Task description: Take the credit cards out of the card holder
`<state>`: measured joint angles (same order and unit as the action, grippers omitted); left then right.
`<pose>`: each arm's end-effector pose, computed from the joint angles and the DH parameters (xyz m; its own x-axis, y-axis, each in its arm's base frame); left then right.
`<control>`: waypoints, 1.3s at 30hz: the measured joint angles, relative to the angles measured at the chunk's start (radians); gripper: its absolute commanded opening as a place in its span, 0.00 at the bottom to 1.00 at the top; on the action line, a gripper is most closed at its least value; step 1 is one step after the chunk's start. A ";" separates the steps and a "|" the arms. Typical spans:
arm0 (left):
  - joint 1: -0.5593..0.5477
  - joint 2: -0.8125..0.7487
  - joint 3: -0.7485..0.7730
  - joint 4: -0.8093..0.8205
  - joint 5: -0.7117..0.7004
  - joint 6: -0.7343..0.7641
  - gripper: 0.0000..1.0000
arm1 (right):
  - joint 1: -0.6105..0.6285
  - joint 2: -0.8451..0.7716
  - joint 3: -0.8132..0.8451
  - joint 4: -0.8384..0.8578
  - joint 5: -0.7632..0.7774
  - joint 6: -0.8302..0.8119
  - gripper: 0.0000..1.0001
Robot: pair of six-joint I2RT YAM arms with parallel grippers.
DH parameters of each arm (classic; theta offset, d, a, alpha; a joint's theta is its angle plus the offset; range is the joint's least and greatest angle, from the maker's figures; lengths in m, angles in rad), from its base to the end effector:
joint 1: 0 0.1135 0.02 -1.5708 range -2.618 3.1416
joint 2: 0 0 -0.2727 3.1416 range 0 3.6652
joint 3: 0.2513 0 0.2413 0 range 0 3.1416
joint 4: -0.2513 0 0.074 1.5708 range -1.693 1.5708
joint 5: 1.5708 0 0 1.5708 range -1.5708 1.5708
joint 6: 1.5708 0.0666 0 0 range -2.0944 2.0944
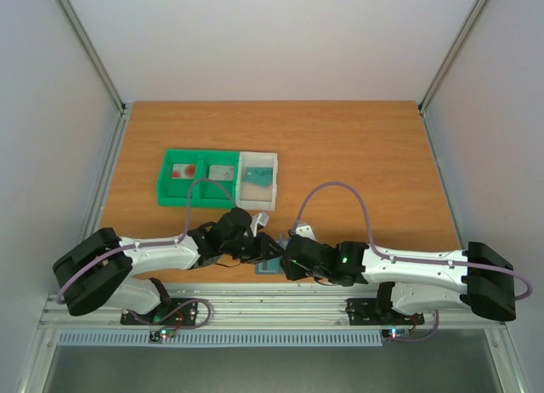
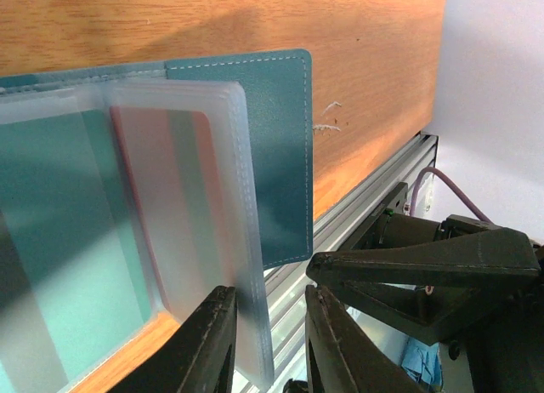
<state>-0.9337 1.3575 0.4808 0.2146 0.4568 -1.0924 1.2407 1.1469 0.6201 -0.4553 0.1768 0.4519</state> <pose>0.1331 -0.2292 0.1565 -0.9925 0.0018 -0.1224 0.1027 0.5557 -0.8250 0.0816 0.2020 0.1804 -0.6354 -0.5281 -0.5634 -0.6916 0.7137 0.1109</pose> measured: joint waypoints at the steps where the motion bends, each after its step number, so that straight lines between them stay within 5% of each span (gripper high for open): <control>1: 0.000 0.001 0.000 0.001 0.000 0.000 0.24 | 0.000 0.002 0.000 0.000 0.000 0.000 0.49; 15: 0.000 0.011 0.000 0.007 0.000 0.000 0.24 | 0.000 0.029 0.000 -0.010 0.026 0.018 0.42; 39: 0.000 0.024 0.000 0.009 0.000 0.000 0.24 | 0.000 0.030 0.000 0.011 0.014 0.016 0.46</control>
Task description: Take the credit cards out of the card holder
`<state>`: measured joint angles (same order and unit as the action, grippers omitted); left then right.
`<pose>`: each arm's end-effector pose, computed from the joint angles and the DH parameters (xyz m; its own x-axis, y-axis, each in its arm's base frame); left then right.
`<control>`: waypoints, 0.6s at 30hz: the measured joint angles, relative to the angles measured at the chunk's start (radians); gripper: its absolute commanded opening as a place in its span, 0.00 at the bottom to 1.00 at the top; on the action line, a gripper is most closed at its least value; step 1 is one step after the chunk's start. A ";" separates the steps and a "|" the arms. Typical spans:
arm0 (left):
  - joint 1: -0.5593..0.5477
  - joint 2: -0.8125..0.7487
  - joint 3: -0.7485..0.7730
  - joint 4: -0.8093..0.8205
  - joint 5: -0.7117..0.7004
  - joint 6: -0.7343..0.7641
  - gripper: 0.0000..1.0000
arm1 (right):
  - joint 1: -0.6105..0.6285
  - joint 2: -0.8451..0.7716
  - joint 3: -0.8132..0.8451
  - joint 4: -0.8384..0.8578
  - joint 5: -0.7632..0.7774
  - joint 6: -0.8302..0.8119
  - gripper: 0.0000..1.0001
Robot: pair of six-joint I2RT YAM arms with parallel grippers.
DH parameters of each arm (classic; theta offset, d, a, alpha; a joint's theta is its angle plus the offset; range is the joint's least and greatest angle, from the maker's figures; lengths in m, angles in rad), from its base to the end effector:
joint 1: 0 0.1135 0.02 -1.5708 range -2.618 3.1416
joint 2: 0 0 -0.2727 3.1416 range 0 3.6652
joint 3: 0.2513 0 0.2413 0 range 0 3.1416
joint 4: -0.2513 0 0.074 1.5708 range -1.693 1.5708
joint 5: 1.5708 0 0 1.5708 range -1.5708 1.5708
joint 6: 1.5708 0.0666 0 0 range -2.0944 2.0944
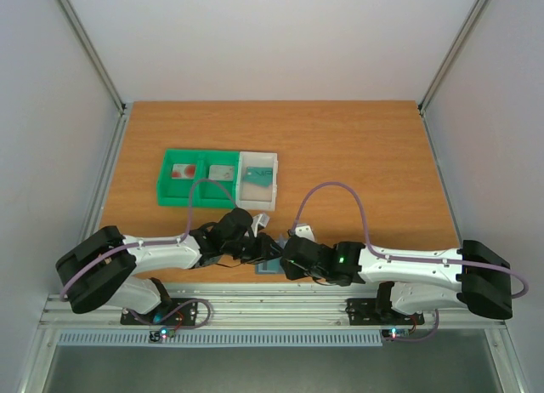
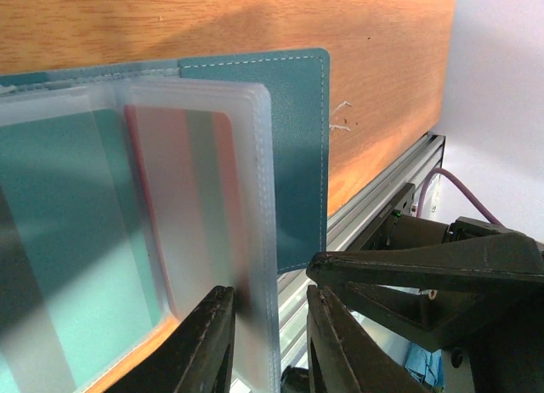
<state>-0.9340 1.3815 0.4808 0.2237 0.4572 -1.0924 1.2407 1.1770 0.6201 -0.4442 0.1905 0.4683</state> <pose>0.1340 -0.2306 0.1516 -0.9935 0.0038 -0.1133 0.0956 0.5654 -0.8193 0.0835 0.2047 0.1753 -0.6479 -0.5236 -0.5533 -0.6761 0.7298 0.1012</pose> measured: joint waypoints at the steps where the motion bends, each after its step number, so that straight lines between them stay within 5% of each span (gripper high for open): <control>1: 0.000 0.000 0.000 0.000 0.000 0.000 0.24 | 0.000 0.002 0.000 0.001 0.000 0.000 0.46; 18: 0.000 0.011 0.000 0.013 0.001 -0.003 0.24 | 0.000 0.008 0.000 0.011 -0.007 -0.003 0.50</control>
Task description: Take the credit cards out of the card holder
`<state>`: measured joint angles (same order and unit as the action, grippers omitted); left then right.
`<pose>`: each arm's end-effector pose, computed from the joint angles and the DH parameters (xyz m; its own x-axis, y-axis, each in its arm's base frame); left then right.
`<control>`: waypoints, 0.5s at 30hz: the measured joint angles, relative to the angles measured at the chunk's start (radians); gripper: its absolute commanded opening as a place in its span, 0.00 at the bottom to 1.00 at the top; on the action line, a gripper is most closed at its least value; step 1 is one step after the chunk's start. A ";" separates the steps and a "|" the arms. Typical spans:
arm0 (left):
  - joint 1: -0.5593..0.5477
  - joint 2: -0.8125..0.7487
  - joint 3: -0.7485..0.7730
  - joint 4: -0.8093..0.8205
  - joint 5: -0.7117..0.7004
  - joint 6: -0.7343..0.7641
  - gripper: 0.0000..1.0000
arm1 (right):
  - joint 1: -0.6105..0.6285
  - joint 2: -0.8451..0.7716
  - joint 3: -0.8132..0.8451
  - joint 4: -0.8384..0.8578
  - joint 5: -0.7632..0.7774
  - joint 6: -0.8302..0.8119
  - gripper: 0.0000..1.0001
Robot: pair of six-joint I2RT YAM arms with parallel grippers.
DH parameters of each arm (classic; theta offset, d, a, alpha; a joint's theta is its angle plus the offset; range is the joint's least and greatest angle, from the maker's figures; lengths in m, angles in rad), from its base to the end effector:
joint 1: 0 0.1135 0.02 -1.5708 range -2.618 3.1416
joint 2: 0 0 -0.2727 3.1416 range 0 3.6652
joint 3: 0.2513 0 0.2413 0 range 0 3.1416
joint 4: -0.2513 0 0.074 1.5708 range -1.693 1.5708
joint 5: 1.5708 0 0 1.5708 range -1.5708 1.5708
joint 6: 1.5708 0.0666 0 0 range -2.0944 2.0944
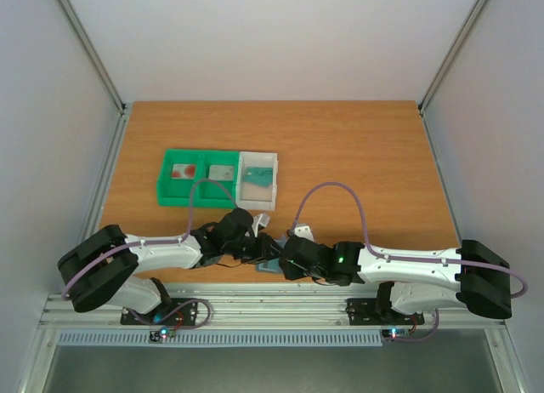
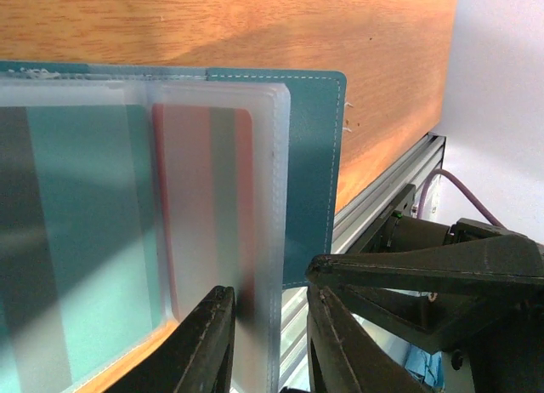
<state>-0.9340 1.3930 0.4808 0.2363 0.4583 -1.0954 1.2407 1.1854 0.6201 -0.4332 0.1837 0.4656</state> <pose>0.1348 -0.2319 0.1501 -0.9938 0.0028 -0.1110 0.0932 0.5643 -0.8203 0.0836 0.2066 0.1744 -0.6467 -0.5255 -0.5529 -0.6801 0.7254 0.1059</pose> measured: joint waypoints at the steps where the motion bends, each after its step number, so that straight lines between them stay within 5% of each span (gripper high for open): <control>1: 0.000 0.001 0.000 0.000 0.000 0.000 0.25 | 0.000 0.000 0.000 0.000 0.000 0.000 0.51; 15: 0.000 0.002 0.000 0.001 0.001 -0.002 0.25 | 0.000 0.000 0.000 0.010 -0.004 0.000 0.53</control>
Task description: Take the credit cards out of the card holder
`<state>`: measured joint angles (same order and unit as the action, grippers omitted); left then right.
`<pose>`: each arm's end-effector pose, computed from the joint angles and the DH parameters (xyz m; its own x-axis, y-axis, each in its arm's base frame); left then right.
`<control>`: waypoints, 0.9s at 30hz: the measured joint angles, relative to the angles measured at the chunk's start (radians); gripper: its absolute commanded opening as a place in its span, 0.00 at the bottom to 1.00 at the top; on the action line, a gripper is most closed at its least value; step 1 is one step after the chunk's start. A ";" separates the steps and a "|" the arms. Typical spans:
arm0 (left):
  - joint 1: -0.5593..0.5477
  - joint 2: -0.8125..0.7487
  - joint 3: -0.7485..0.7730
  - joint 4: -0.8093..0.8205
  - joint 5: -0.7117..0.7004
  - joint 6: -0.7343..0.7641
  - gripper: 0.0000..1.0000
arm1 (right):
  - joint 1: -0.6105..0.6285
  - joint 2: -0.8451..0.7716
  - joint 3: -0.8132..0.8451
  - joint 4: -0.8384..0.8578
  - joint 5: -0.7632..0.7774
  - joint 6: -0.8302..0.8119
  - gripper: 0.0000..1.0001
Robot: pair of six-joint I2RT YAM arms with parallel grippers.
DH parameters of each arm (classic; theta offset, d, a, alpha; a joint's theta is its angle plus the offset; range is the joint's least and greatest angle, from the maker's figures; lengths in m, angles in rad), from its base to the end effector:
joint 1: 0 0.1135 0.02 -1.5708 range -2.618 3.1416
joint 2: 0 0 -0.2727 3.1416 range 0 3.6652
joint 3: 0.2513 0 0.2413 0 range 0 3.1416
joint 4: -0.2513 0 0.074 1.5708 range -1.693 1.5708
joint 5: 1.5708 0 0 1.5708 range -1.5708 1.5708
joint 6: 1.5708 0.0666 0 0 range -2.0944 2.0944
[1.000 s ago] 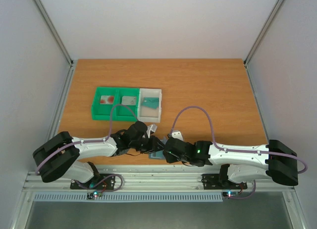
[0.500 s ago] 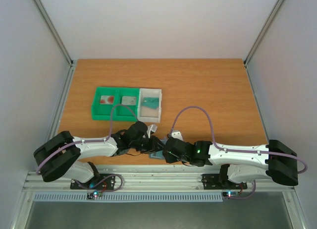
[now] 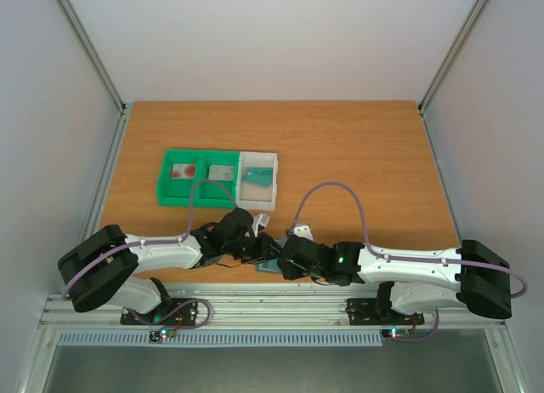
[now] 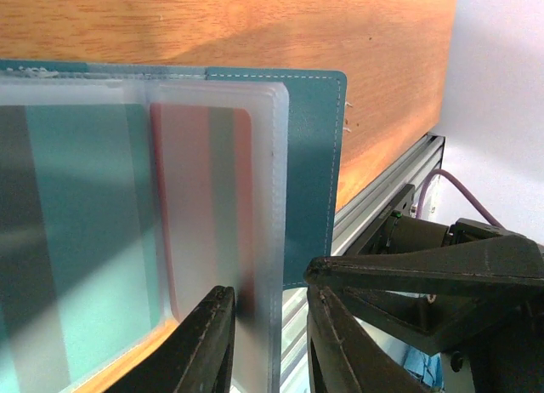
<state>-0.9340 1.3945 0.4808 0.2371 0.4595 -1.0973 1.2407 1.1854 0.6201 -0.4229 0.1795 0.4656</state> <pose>0.1348 -0.2320 0.1499 -0.9941 0.0027 -0.1084 0.0910 0.5643 -0.8206 0.0838 0.2078 0.1752 -0.6455 -0.5209 -0.5586 -0.6818 0.7227 0.1138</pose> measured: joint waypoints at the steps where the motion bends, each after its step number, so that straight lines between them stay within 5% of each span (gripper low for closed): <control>1: 0.000 0.000 0.000 0.000 0.000 -0.001 0.25 | 0.000 0.000 0.000 0.003 -0.001 0.000 0.53; 27: 0.000 0.000 0.000 0.000 -0.004 -0.010 0.28 | 0.000 0.003 0.000 -0.064 0.050 0.032 0.38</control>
<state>-0.9340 1.3941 0.4808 0.2367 0.4557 -1.1072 1.2407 1.1881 0.6201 -0.4866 0.2295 0.4976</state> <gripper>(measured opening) 0.276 0.403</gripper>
